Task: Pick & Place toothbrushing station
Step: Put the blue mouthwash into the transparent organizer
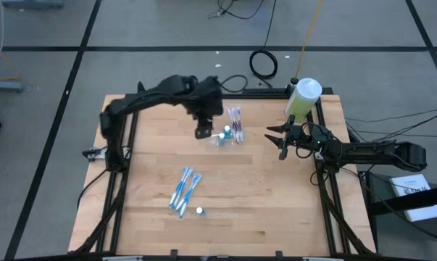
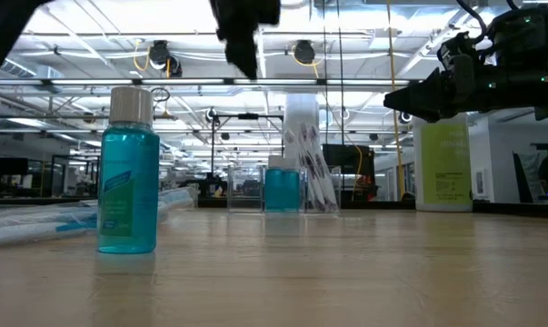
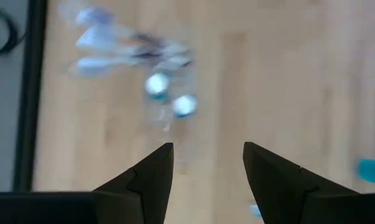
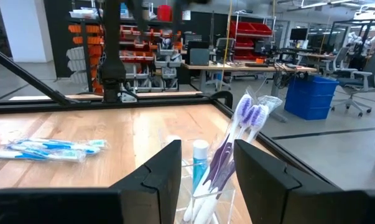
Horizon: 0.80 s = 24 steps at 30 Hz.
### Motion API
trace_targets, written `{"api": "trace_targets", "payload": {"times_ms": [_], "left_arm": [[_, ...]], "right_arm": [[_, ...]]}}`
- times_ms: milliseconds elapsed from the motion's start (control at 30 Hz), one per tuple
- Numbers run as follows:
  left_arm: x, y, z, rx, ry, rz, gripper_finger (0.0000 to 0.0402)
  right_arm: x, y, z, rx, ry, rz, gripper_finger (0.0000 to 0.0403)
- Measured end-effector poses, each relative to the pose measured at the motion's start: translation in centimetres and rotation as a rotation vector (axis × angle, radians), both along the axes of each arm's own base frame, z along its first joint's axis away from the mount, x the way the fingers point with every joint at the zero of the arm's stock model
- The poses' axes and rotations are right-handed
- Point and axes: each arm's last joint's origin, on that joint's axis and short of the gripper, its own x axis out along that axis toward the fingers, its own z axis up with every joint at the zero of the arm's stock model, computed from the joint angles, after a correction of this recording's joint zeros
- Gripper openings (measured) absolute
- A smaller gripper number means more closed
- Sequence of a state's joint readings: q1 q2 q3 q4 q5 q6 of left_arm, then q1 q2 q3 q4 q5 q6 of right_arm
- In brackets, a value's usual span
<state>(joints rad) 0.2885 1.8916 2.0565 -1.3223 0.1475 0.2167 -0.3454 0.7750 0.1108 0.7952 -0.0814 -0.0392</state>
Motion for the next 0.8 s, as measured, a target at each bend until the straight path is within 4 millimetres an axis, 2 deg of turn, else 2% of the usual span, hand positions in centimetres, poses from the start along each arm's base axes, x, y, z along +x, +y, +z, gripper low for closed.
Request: {"api": "trace_targets", "payload": {"times_ms": [133, 300, 567, 800], "left_arm": [[-1.7, -3.3, 2.1, -0.015, -0.091, -0.081, 0.0202], [-3.6, -8.3, 2.5, -0.029, -0.171, -0.179, 0.0203], [-6.0, -17.5, -0.2, -0.124, -0.189, -0.294, 0.0202], [-7.7, -24.7, -3.3, -0.080, -0.108, -0.350, 0.0202]], "right_arm": [[0.0, 0.0, 0.0, 0.000, -0.001, 0.001, 0.0141], [0.0, 0.0, 0.2, -0.005, -0.015, 0.002, 0.0141], [-0.1, 0.0, 0.7, -0.025, -0.068, 0.001, 0.0141], [-0.1, 0.1, 1.1, -0.090, -0.089, 0.020, 0.0141]]}}
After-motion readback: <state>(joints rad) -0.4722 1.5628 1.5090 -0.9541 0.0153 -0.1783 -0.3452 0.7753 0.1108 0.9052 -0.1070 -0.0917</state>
